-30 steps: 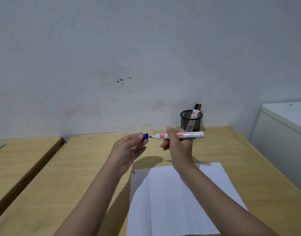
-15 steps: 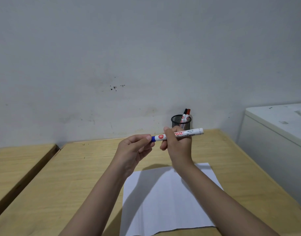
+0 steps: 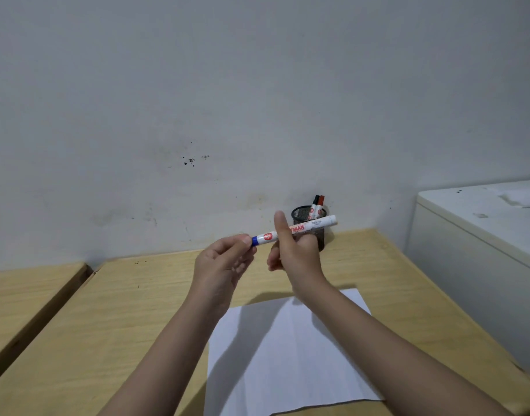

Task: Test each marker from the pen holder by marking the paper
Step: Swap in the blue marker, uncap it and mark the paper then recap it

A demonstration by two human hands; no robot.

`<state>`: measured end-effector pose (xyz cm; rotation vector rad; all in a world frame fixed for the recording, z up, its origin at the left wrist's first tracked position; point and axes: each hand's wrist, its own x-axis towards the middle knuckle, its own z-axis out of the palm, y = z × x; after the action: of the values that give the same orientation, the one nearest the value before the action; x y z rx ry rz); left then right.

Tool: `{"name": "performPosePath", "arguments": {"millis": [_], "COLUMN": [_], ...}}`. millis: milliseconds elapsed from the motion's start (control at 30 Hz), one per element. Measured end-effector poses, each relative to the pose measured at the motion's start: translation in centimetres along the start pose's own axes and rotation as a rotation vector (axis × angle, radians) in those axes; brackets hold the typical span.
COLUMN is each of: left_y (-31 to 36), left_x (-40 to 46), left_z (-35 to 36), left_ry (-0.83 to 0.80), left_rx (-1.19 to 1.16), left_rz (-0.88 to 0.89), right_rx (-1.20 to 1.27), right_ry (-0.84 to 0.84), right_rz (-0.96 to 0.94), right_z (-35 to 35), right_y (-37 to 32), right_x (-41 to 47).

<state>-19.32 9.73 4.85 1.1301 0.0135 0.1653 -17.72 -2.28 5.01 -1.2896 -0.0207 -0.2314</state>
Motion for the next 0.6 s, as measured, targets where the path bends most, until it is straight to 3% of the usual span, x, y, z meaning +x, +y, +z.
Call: {"name": "performPosePath", "arguments": {"millis": [100, 200, 367, 600], "left_y": [1.3, 2.1, 1.9, 0.8], "left_x": [0.5, 0.3, 0.4, 1.4], "left_z": [-1.0, -1.1, -0.3, 1.8], "left_ry": [0.115, 0.141, 0.082, 0.009], "left_rx": [0.250, 0.486, 0.598, 0.577], "left_rz": [0.286, 0.462, 0.506, 0.510], "right_rx": [-0.031, -0.284, -0.699, -0.644], "right_ry": [-0.056, -0.058, -0.186, -0.271], "right_rz": [0.132, -0.257, -0.719, -0.803], "right_z": [-0.3, -0.9, -2.0, -3.7], "right_y": [-0.8, -0.9, -0.8, -0.4], "right_x": [-0.2, -0.3, 1.0, 1.3]}}
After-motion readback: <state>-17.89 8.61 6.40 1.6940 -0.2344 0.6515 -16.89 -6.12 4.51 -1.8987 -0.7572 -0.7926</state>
